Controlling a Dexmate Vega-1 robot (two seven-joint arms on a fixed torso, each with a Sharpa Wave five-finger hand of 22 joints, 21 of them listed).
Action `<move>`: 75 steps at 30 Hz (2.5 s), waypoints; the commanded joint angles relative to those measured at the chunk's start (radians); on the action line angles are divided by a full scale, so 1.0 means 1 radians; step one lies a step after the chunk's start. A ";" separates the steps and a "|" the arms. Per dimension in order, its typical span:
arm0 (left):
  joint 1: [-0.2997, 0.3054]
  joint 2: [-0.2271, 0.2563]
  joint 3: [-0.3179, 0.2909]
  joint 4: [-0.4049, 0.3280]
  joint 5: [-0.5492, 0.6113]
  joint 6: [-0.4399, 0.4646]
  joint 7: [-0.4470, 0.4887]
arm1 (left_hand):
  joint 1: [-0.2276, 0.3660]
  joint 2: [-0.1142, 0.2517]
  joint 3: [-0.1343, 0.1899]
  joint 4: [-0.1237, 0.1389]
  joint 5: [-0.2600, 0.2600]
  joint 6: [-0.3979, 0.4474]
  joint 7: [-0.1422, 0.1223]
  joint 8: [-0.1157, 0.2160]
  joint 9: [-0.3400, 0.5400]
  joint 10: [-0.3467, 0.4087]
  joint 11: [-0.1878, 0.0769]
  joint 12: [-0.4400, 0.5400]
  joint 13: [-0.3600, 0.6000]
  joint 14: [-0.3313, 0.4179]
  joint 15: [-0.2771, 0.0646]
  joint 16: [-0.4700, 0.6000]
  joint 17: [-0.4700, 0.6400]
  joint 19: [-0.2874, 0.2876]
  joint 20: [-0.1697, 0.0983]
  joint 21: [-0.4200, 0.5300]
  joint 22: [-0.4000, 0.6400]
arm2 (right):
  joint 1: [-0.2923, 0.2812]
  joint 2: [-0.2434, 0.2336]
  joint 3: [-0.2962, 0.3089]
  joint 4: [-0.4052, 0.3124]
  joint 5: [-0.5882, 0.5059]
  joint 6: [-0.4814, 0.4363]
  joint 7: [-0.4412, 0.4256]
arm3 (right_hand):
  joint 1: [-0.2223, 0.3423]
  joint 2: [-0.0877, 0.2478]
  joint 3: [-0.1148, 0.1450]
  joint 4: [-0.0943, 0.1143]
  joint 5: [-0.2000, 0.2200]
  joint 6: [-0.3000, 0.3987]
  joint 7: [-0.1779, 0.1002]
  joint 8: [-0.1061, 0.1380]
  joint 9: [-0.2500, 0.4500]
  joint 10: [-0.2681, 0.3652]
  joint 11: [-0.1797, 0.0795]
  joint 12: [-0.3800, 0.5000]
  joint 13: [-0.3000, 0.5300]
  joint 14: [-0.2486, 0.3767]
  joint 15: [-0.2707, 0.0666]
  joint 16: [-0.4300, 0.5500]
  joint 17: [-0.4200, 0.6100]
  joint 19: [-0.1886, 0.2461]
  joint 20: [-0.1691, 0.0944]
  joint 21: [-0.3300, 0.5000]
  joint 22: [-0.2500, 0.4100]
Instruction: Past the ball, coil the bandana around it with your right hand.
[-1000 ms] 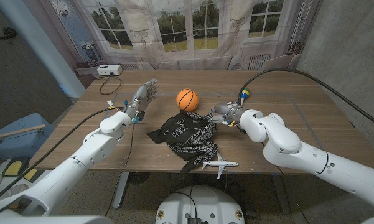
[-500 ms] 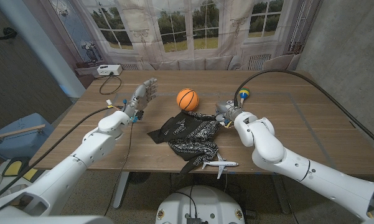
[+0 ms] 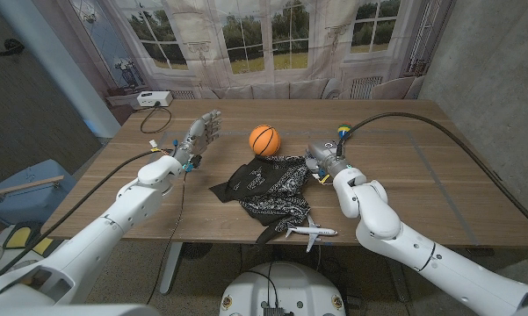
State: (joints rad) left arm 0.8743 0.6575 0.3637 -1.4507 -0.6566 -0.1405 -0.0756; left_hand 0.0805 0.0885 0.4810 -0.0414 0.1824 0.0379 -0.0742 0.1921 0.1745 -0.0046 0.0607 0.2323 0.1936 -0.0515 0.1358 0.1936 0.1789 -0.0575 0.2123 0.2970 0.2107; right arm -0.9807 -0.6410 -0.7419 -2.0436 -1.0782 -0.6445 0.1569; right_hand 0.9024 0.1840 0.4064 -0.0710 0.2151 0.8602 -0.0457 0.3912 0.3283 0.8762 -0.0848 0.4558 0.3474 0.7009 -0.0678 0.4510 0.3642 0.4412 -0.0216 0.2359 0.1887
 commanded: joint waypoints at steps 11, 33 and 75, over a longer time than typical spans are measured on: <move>-0.091 0.015 0.046 0.037 0.067 0.054 -0.020 | 0.048 -0.016 0.017 -0.040 -0.003 -0.001 -0.010 0.003 0.006 -0.028 -0.007 -0.012 0.002 -0.023 -0.002 -0.008 0.003 -0.007 0.001 -0.010 0.000 | -0.010 0.275 0.090 0.284 0.232 0.111 -1.205 | -0.011 0.000 0.002 0.022 0.020 0.003 -0.031 0.150 0.050 0.010 -0.025 0.036 0.040 0.026 -0.150 -0.014 0.017 0.003 -0.004 0.002 0.004; -0.166 0.080 0.073 -0.046 0.165 0.141 -0.007 | 0.127 -0.031 0.038 -0.106 -0.004 0.082 -0.033 0.030 0.008 -0.030 -0.025 -0.013 0.004 -0.016 -0.010 -0.002 0.004 0.001 0.000 -0.012 0.001 | -0.084 0.762 0.543 0.439 -0.135 0.660 -1.274 | -0.006 -0.005 0.000 0.028 0.029 -0.008 -0.033 0.194 0.094 0.014 -0.026 0.062 0.074 0.023 -0.150 -0.032 0.034 -0.005 -0.001 0.003 0.005; -0.262 0.120 0.174 -0.154 0.378 0.245 -0.026 | 0.325 -0.048 0.082 -0.147 -0.001 0.204 -0.101 0.054 0.013 0.012 -0.035 -0.001 0.005 0.007 0.005 0.000 0.003 0.042 0.001 -0.005 0.000 | 0.229 0.840 0.507 0.484 -0.251 0.538 -1.274 | -0.005 -0.010 -0.010 0.038 0.038 -0.026 -0.044 0.257 0.148 0.007 -0.041 0.092 0.123 -0.003 -0.150 -0.070 0.064 -0.034 0.004 -0.002 0.006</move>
State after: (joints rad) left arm 0.6160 0.7440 0.5159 -1.5252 -0.3520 0.0529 -0.1037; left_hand 0.3890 0.0491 0.5638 -0.1877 0.1766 0.2344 -0.1663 0.2381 0.1841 0.0064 0.0251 0.2305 0.1952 -0.0477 0.1358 0.1927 0.1788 -0.0231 0.2107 0.2851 0.2090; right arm -0.8409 0.2948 -0.0991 -1.5493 -1.3987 0.0767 -1.1159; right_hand 0.8872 0.1748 0.3943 -0.0390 0.2483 0.8267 -0.0789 0.3931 0.4743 0.8806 -0.1183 0.5411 0.4663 0.7048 -0.0665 0.3831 0.4247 0.4156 -0.0174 0.2360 0.1946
